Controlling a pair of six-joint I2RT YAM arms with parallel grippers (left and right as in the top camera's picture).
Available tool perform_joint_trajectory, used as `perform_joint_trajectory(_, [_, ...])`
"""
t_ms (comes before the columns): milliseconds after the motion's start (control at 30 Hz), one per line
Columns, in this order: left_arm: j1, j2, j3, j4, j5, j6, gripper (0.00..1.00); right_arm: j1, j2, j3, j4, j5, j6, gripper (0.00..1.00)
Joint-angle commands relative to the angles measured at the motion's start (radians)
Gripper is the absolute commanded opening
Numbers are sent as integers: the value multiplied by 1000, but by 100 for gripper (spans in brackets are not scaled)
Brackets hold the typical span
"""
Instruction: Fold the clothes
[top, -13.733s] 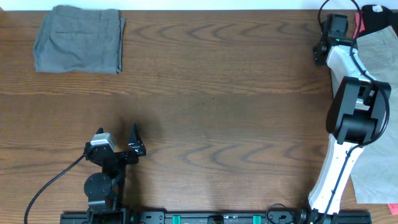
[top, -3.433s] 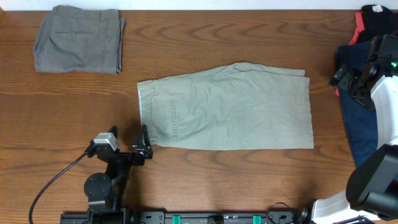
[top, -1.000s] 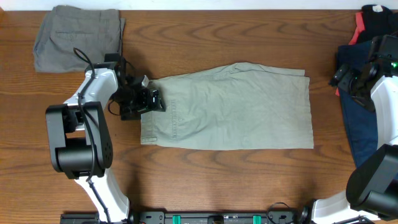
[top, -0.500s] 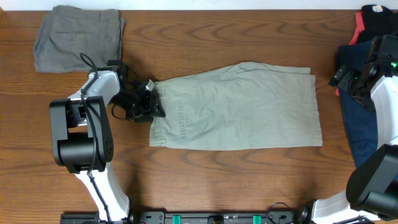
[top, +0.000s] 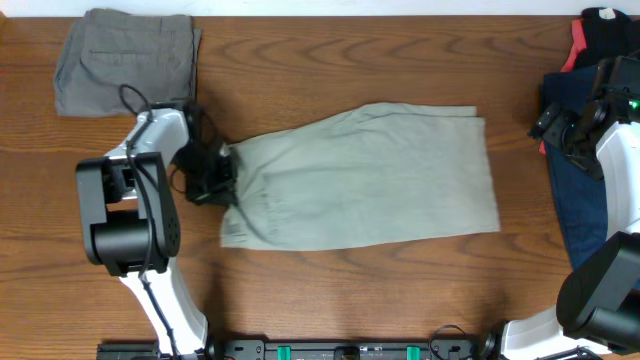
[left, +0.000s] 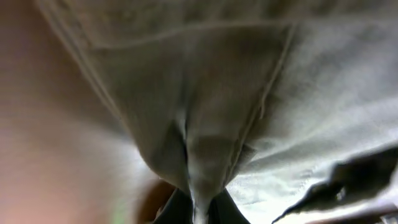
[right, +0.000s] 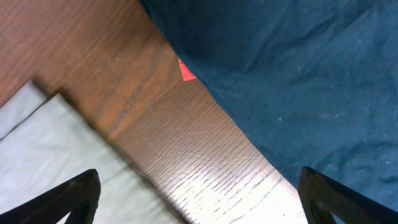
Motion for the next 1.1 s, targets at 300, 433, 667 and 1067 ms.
perform_joint_trajectory(300, [75,-75,343,-352,-322,-80,6,-1,-10,1,-1,11,-13,99])
perform_joint_trajectory(433, [38,-151,438,-435,-322,-85,6,-1,-10,1,-1,11,-12,99])
perform_joint_trajectory(667, [-80,-316,507,-472,-322,-88,6,-1,-10,1,-1,11,-12,99])
perform_joint_trajectory(1067, [-85,-295,473,-449,-322,-88,6,-1,-10,1,-1,11,-12,99])
